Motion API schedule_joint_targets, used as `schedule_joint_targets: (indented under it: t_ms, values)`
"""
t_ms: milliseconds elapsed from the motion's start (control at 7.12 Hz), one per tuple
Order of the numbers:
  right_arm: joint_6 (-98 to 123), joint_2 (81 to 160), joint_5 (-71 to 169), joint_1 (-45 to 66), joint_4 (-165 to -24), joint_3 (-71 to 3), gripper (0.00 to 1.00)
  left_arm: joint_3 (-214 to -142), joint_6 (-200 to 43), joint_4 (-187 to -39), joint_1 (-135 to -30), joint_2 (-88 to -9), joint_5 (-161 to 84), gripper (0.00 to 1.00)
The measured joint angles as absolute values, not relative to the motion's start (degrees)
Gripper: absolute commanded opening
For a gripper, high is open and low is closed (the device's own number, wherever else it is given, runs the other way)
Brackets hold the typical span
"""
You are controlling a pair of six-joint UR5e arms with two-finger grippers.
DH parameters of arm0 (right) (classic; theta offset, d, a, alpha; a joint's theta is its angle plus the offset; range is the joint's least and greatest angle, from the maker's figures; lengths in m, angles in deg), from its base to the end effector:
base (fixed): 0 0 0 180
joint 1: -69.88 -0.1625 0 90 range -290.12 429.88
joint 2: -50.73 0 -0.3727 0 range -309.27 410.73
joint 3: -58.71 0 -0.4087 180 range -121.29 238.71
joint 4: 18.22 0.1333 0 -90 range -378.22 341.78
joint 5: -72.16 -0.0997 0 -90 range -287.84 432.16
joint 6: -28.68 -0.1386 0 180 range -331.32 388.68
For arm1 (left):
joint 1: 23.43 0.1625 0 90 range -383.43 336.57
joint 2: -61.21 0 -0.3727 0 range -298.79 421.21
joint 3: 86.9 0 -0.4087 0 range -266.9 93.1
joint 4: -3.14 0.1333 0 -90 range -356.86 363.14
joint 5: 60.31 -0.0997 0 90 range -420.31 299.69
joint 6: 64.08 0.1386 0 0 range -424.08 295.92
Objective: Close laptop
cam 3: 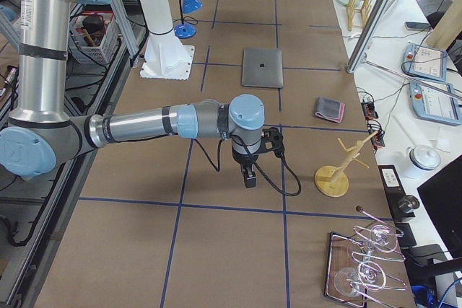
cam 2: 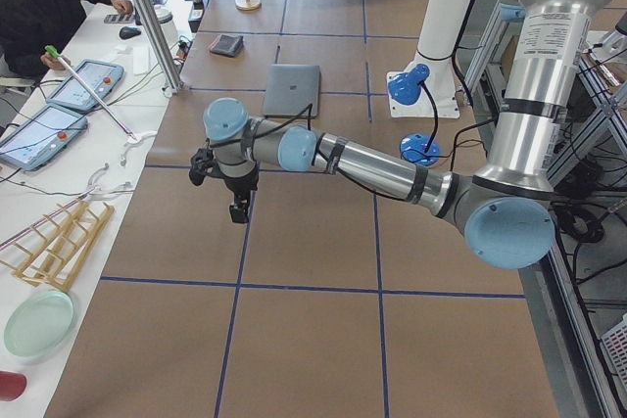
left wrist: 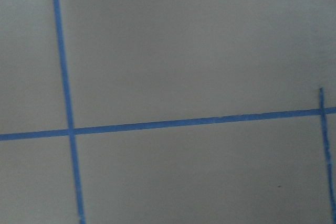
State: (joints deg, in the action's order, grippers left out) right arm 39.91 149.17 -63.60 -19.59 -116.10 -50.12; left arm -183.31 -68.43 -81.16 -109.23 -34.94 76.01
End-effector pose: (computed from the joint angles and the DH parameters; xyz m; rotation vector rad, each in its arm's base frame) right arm 0.0298 -0.4514 0.5497 0.1160 -0.7928 -0.2117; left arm 0.0073 -0.5502 0.5273 0.0526 0.8136 0.0459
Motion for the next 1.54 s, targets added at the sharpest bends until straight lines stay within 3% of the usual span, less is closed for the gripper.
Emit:
schedule_joint_targets:
  t_ms: [561,1544]
  values:
    - [36.6,149.9,-64.2,-20.0,-116.0,-46.3,1.0,-174.8,-57.9,-81.7,-116.4,-31.0,76.1,1.0]
    - [32.8,150.0,-64.6,-20.8,-116.5,-44.6,1.0,-178.6,-61.9,-81.2,-116.3,-28.5,75.7,1.0]
